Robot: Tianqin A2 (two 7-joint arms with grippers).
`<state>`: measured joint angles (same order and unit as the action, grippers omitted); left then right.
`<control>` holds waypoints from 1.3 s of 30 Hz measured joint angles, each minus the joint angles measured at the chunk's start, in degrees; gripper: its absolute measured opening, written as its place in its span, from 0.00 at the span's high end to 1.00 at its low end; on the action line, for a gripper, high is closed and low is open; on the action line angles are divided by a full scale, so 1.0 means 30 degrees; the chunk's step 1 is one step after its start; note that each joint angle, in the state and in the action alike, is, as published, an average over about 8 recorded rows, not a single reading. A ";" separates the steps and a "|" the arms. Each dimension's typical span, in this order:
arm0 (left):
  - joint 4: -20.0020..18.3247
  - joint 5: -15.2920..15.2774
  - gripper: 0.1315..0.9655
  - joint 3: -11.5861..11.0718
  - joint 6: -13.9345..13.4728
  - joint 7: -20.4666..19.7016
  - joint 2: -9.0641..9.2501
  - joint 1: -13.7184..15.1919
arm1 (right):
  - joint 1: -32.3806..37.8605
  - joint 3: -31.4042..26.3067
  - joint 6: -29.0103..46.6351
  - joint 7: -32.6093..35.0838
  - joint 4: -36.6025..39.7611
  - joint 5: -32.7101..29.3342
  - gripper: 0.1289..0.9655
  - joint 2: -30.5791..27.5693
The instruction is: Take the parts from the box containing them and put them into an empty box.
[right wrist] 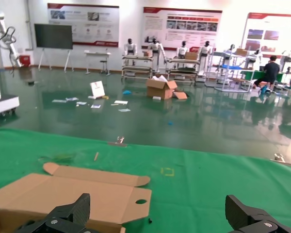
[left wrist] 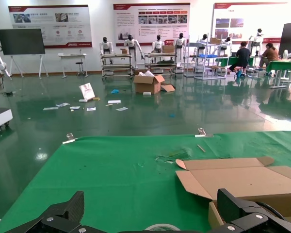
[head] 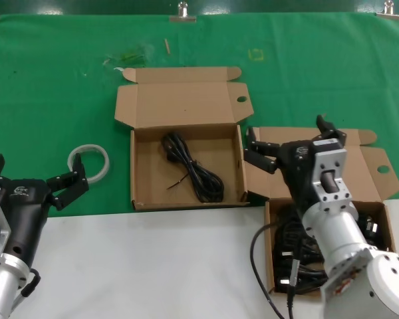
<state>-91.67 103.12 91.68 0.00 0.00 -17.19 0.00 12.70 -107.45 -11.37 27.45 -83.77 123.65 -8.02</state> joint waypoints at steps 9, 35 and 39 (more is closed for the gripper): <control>0.0000 0.0001 0.00 0.0000 0.0000 -0.0001 0.0000 0.0000 | -0.1352 0.1678 0.1210 -0.2918 -0.0840 -0.2181 0.00 0.0000; 0.0000 0.0003 0.00 -0.0001 0.0000 -0.0001 0.0000 0.0000 | -0.3855 0.4788 0.3450 -0.8333 -0.2398 -0.6226 0.00 0.0004; 0.0000 0.0003 0.00 -0.0001 0.0000 -0.0001 0.0000 0.0000 | -0.3856 0.4789 0.3451 -0.8334 -0.2398 -0.6228 0.00 0.0004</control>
<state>-91.67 103.13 91.67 0.00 0.00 -17.19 0.00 1.14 -93.08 -1.02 2.45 -90.97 104.97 -8.01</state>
